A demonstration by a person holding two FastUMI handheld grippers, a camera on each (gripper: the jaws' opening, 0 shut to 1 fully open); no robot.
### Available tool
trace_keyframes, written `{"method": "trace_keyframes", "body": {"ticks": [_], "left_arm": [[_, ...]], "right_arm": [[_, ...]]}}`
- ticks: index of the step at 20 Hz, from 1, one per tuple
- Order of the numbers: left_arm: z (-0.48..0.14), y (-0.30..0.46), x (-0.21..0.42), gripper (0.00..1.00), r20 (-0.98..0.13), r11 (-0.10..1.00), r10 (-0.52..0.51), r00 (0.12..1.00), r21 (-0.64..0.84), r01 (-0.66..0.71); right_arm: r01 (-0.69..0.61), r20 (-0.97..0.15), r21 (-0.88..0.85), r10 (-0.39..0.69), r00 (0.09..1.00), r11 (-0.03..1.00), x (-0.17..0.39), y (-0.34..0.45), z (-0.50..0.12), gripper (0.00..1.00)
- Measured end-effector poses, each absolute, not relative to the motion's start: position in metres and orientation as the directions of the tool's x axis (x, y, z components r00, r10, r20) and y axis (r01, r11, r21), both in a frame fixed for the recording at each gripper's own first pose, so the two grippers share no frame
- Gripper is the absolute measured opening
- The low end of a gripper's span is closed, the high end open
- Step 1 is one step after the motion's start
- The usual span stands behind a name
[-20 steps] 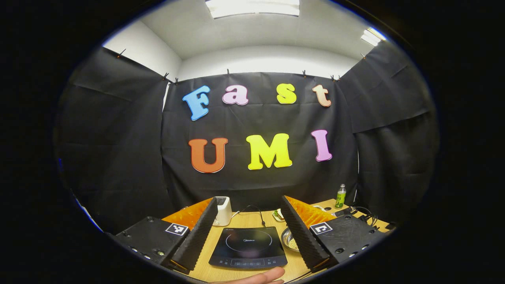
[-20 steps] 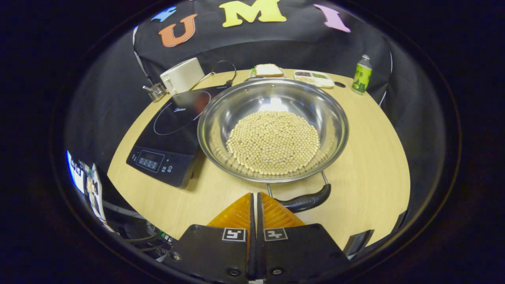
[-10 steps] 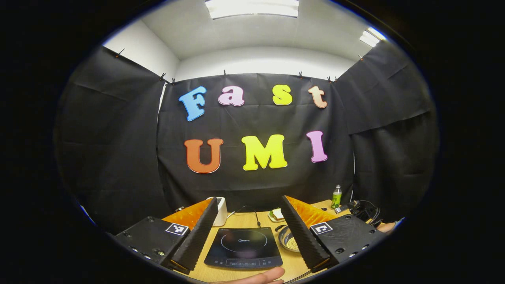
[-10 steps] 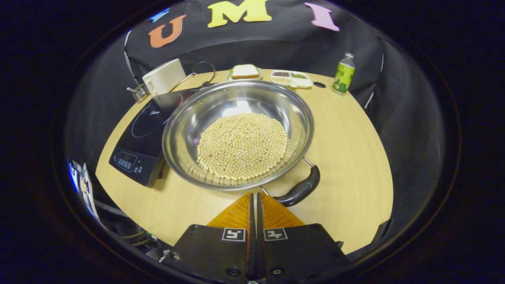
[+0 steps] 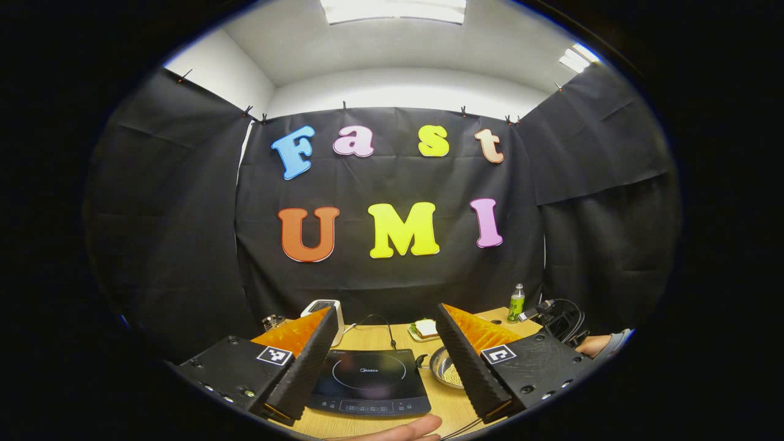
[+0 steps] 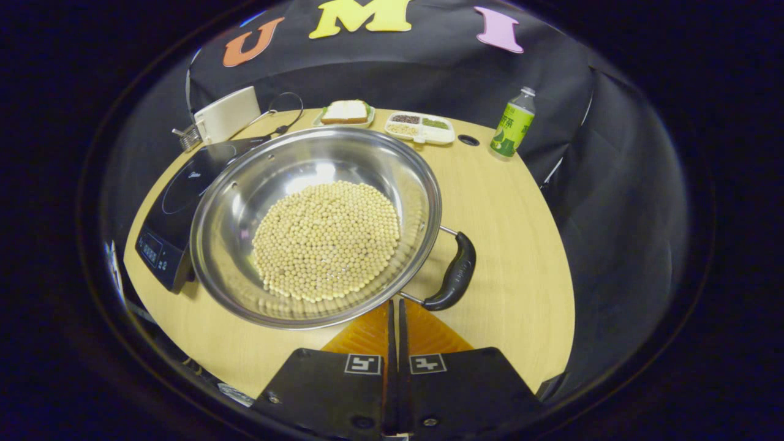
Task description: First push the handle of the pot to place it horizontally, then grasp the pot with both hands and set it on the induction cooktop.
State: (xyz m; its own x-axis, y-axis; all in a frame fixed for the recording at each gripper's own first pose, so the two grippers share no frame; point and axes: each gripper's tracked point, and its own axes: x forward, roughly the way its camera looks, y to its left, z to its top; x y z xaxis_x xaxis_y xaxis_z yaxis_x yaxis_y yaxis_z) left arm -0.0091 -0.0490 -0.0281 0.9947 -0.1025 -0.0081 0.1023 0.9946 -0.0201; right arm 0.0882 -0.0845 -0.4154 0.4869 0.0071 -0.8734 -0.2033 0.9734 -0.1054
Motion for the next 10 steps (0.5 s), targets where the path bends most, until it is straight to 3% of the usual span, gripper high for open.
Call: {"method": "trace_keyframes", "body": {"ticks": [2,10], "left_arm": [[-0.035,-0.05,-0.006,0.96,-0.02,0.995,-0.102,0.995,-0.018,0.102],[-0.075,-0.06,0.032,0.96,-0.088,0.993,-0.115,0.989,-0.019,0.114]], "right_arm": [[-0.234,-0.865,-0.138,-0.002,0.503,0.962,0.1,-0.093,-0.415,0.0],[-0.398,-0.798,-0.245,0.049,0.601,0.884,0.156,-0.108,-0.421,0.04]]}}
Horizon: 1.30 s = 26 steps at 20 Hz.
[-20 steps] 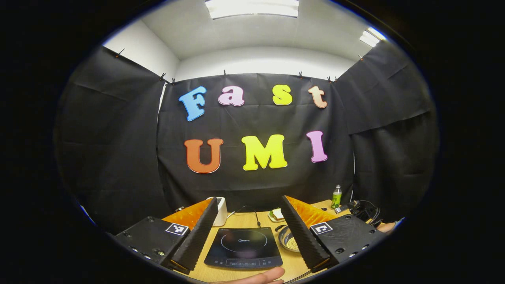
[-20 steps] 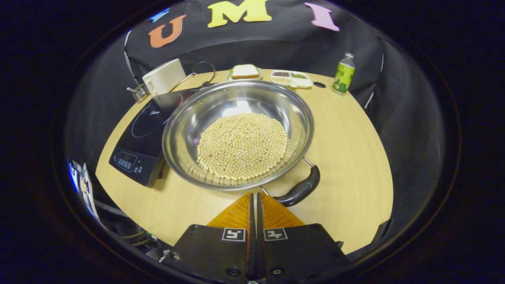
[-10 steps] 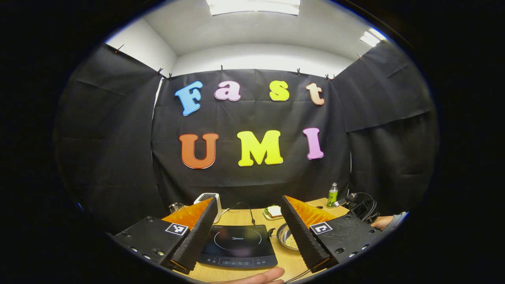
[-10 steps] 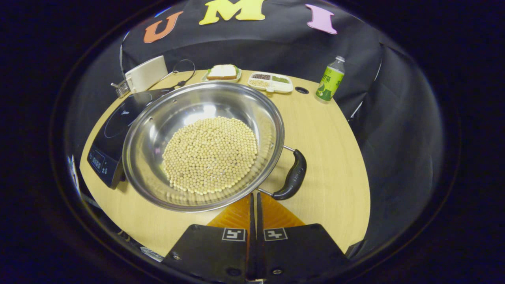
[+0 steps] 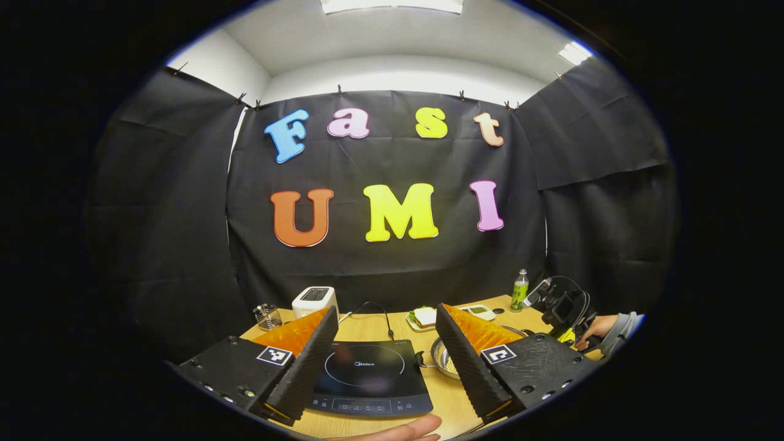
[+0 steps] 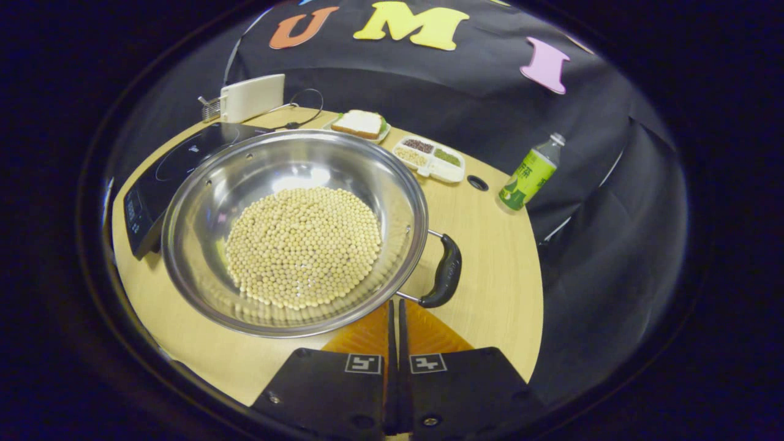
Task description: First push the handle of the pot to place it horizontally, then grasp the pot with both hands and set it on the induction cooktop.
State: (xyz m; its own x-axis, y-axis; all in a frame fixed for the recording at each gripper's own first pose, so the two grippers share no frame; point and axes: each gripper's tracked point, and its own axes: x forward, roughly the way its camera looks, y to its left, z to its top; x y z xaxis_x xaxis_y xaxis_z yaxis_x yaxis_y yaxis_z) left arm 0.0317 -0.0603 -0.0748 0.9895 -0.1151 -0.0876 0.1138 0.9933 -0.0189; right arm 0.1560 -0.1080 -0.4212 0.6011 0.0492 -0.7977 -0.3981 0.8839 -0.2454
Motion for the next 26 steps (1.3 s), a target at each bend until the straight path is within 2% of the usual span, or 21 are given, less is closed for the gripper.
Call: {"method": "trace_keyframes", "body": {"ticks": [4,5,9,13,17,18,19,20,24,26], "left_arm": [[-0.109,-0.074,0.06,0.96,-0.16,0.992,-0.129,0.979,-0.038,0.124],[-0.117,-0.08,0.066,0.96,-0.178,0.99,-0.139,0.974,-0.049,0.132],[-0.15,-0.102,0.092,0.96,-0.25,0.982,-0.184,0.951,-0.095,0.166],[-0.181,-0.114,0.117,0.96,-0.309,0.976,-0.208,0.928,-0.135,0.173],[-0.21,-0.122,0.136,0.95,-0.376,0.969,-0.228,0.898,-0.181,0.17],[-0.218,-0.124,0.139,0.95,-0.393,0.968,-0.233,0.89,-0.184,0.172],[-0.226,-0.126,0.143,0.96,-0.409,0.968,-0.233,0.882,-0.186,0.17],[-0.232,-0.128,0.146,0.96,-0.422,0.968,-0.233,0.876,-0.187,0.167],[-0.257,-0.139,0.158,0.96,-0.475,0.967,-0.24,0.847,-0.191,0.167],[-0.269,-0.142,0.164,0.96,-0.501,0.971,-0.231,0.834,-0.175,0.164]], "right_arm": [[-0.391,-0.788,-0.196,0.092,0.609,0.899,0.165,-0.095,-0.424,0.01],[-0.386,-0.784,-0.175,0.109,0.611,0.906,0.166,-0.088,-0.424,0.04],[-0.369,-0.751,-0.15,0.137,0.646,0.917,0.174,-0.081,-0.421,0.04],[-0.344,-0.694,-0.141,0.155,0.703,0.928,0.178,-0.085,-0.407,0.02],[-0.318,-0.628,-0.117,0.179,0.758,0.941,0.178,-0.088,-0.381,0.06],[-0.306,-0.615,-0.117,0.173,0.769,0.945,0.179,-0.093,-0.376,0.1],[-0.283,-0.607,-0.129,0.15,0.781,0.95,0.181,-0.099,-0.373,0.2],[-0.271,-0.595,-0.124,0.147,0.79,0.955,0.182,-0.098,-0.368,0.22],[-0.227,-0.575,-0.073,0.145,0.805,0.971,0.187,-0.105,-0.361,0.7],[-0.214,-0.579,-0.041,0.151,0.801,0.976,0.193,-0.108,-0.363,0.84]]}}
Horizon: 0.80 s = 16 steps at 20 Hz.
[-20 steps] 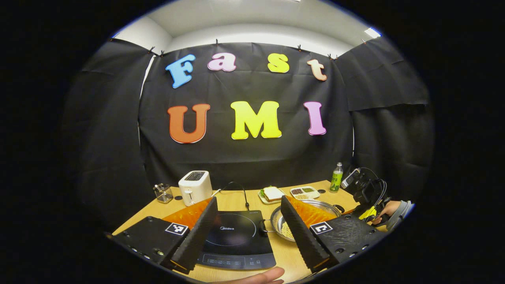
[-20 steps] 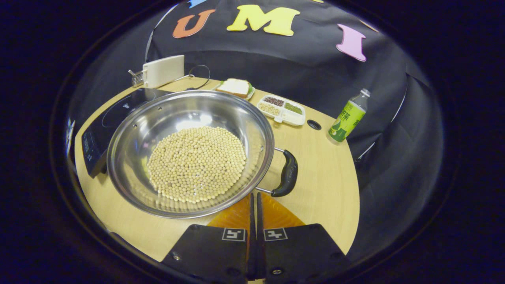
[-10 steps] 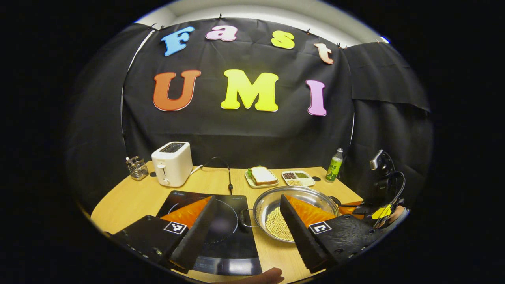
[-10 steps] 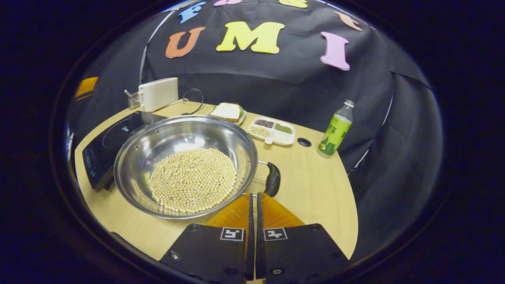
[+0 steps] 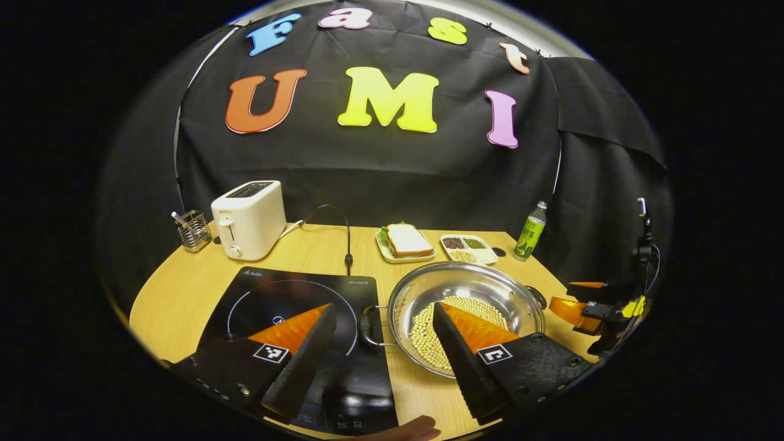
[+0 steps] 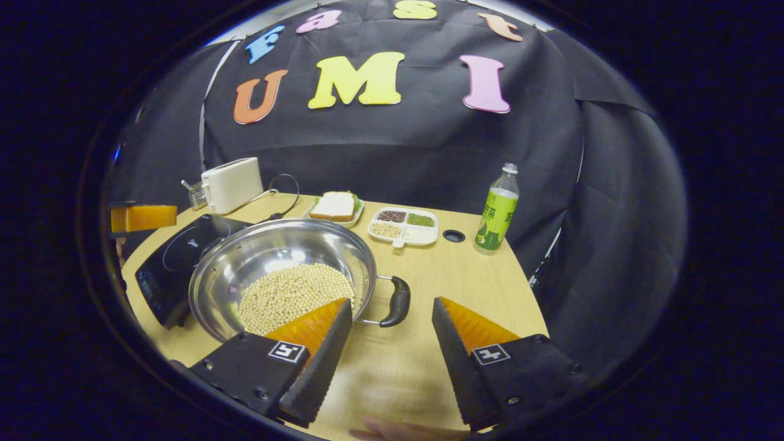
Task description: First push the handle of the pot to place it horizontally, then grasp the pot with both hands and set it on the induction cooktop.
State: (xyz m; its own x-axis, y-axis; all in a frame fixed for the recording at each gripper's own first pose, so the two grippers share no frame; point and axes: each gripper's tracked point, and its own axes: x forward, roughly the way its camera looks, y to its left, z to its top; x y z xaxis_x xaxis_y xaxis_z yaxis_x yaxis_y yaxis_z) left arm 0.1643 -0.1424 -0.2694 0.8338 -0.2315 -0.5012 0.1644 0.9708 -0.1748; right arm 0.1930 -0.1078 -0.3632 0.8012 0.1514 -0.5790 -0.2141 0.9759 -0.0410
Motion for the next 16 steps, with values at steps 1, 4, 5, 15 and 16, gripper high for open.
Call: {"method": "trace_keyframes", "body": {"ticks": [1,4,5,15,16], "left_arm": [[-0.277,-0.143,0.168,0.95,-0.519,0.973,-0.223,0.825,-0.163,0.161],[-0.302,-0.15,0.178,0.94,-0.566,0.975,-0.22,0.795,-0.157,0.158],[-0.31,-0.151,0.181,0.94,-0.583,0.976,-0.216,0.783,-0.154,0.154],[-0.367,-0.153,0.197,0.94,-0.715,0.982,-0.187,0.674,-0.131,0.134],[-0.369,-0.151,0.199,0.94,-0.718,0.985,-0.172,0.675,-0.118,0.125]], "right_arm": [[-0.202,-0.585,-0.03,0.147,0.798,0.979,0.196,-0.11,-0.365,0.88],[-0.17,-0.605,0.042,0.161,0.78,0.985,0.205,-0.108,-0.375,0.84],[-0.159,-0.614,0.067,0.166,0.771,0.985,0.209,-0.106,-0.379,0.84],[-0.092,-0.668,0.192,0.198,0.717,0.977,0.241,-0.096,-0.409,0.81],[-0.088,-0.675,0.189,0.195,0.712,0.978,0.243,-0.095,-0.411,0.8]]}}
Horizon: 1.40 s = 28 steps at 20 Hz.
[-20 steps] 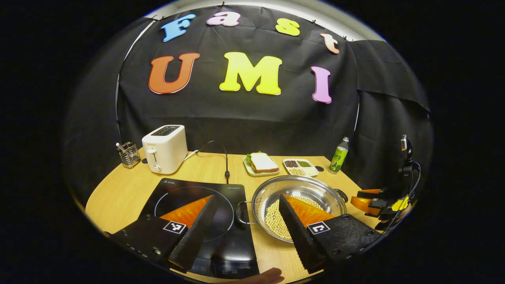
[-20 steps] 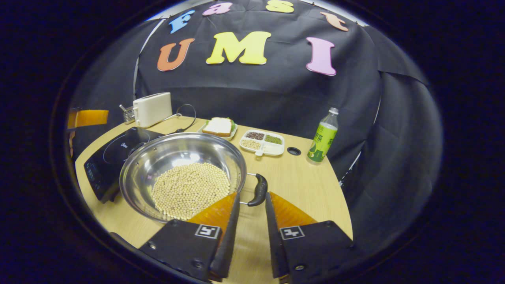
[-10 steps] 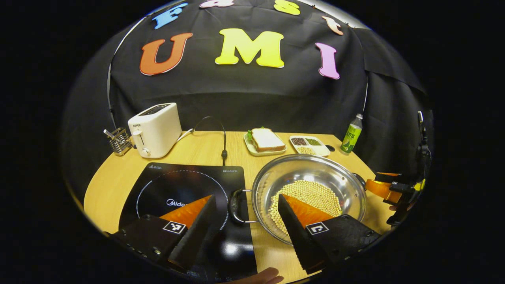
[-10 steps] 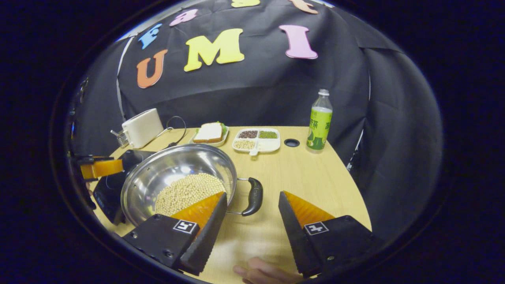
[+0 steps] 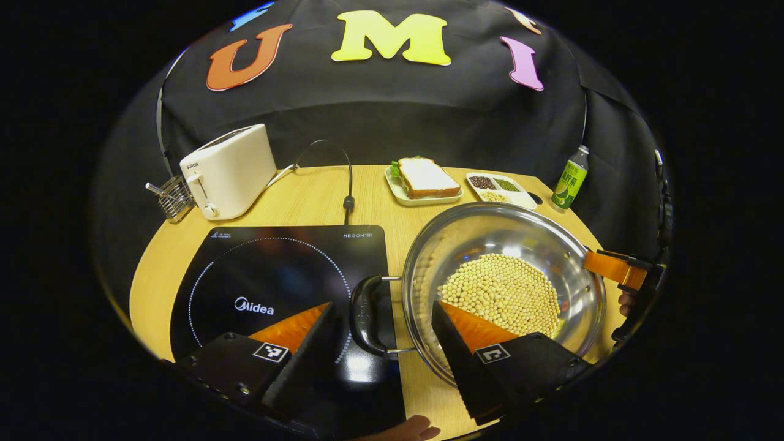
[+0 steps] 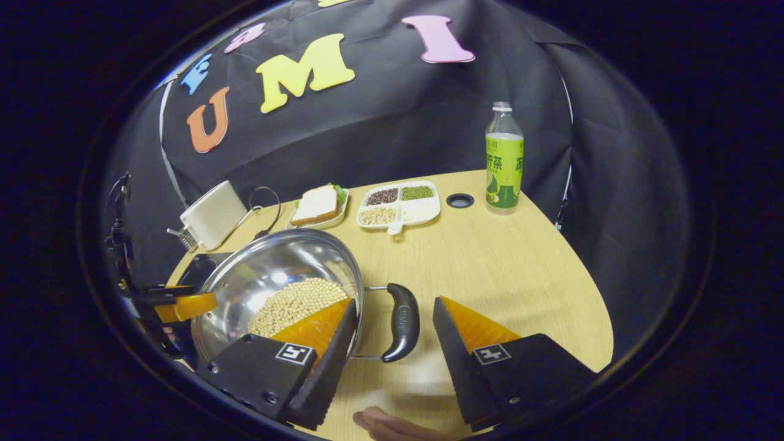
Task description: First push the handle of the pot to place it horizontally, then grasp the pot with both hands and set it on the induction cooktop.
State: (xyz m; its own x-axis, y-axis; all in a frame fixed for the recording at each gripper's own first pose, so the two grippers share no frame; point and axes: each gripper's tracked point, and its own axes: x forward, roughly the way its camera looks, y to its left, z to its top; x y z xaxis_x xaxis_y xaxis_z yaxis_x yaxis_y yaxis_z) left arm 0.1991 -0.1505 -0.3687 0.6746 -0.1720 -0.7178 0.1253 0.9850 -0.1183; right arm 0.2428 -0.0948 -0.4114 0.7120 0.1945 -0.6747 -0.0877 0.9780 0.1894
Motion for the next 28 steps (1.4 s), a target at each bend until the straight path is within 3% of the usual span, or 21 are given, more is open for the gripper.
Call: {"method": "trace_keyframes", "body": {"ticks": [2,4,7,9,10,11,18,19,20,28], "left_arm": [[-0.371,-0.147,0.203,0.89,-0.722,0.988,-0.152,0.675,-0.098,0.118],[-0.371,-0.15,0.203,0.76,-0.728,0.987,-0.161,0.666,-0.104,0.124],[-0.369,-0.152,0.203,0.63,-0.731,0.986,-0.167,0.662,-0.105,0.132],[-0.371,-0.153,0.204,0.62,-0.728,0.984,-0.174,0.663,-0.112,0.135],[-0.371,-0.154,0.206,0.7,-0.721,0.983,-0.179,0.669,-0.115,0.14],[-0.372,-0.154,0.207,0.59,-0.719,0.983,-0.183,0.67,-0.117,0.143],[-0.36,-0.159,0.195,0.54,-0.712,0.98,-0.198,0.673,-0.126,0.156],[-0.356,-0.158,0.194,0.44,-0.706,0.979,-0.202,0.679,-0.126,0.16],[-0.351,-0.158,0.192,0.54,-0.699,0.978,-0.206,0.685,-0.127,0.165],[-0.29,-0.128,0.166,0.53,-0.631,0.977,-0.213,0.746,-0.132,0.167]], "right_arm": [[-0.08,-0.685,0.188,0.189,0.704,0.979,0.246,-0.094,-0.416,0.81],[-0.073,-0.697,0.204,0.197,0.69,0.976,0.247,-0.09,-0.419,0.82],[-0.07,-0.71,0.226,0.214,0.671,0.972,0.244,-0.084,-0.423,0.73],[-0.044,-0.712,0.228,0.198,0.674,0.973,0.244,-0.085,-0.423,0.64],[-0.042,-0.716,0.22,0.19,0.672,0.975,0.242,-0.085,-0.422,0.63],[-0.038,-0.719,0.213,0.183,0.671,0.976,0.241,-0.086,-0.422,0.63],[-0.009,-0.719,0.19,0.146,0.679,0.982,0.22,-0.091,-0.407,0.61],[-0.013,-0.713,0.177,0.137,0.688,0.984,0.218,-0.091,-0.401,0.61],[-0.015,-0.707,0.165,0.129,0.695,0.986,0.214,-0.092,-0.393,0.59],[-0.042,-0.662,0.133,0.12,0.739,0.99,0.18,-0.064,-0.327,0.58]]}}
